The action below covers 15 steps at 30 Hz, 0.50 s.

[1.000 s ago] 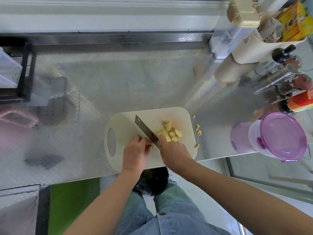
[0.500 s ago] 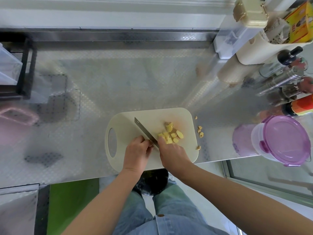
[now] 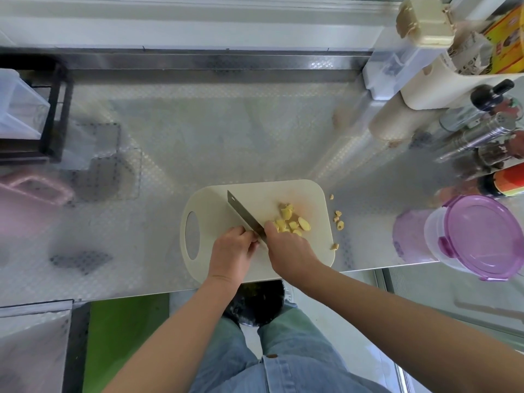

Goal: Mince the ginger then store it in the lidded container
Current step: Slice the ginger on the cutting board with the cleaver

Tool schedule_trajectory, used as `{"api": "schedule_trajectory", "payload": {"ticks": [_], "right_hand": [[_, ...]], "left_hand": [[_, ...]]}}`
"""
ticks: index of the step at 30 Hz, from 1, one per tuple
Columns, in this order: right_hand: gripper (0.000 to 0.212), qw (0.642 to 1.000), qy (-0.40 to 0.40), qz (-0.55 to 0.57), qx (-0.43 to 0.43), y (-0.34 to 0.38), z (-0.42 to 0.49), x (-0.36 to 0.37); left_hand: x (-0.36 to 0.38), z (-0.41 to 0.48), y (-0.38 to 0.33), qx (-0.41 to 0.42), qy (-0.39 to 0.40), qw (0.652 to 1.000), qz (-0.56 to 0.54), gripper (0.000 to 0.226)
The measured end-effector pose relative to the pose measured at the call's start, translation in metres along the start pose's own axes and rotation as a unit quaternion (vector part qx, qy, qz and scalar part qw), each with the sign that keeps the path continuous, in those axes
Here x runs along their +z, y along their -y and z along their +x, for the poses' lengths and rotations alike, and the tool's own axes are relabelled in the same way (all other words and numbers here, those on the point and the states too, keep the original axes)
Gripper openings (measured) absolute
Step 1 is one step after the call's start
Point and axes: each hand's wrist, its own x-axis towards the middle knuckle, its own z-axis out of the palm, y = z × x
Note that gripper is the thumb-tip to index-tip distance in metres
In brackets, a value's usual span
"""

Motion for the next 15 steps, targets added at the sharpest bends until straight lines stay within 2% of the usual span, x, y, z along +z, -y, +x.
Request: {"api": "schedule_trajectory", "payload": {"ticks": [15], "right_hand": [[0.024,1.000,-0.001,0.011,0.013,0.019,0.019,-0.001]], "left_hand": [[-0.005,0.000,-0.001,0.012,-0.008,0.999,0.036,0.034]]}}
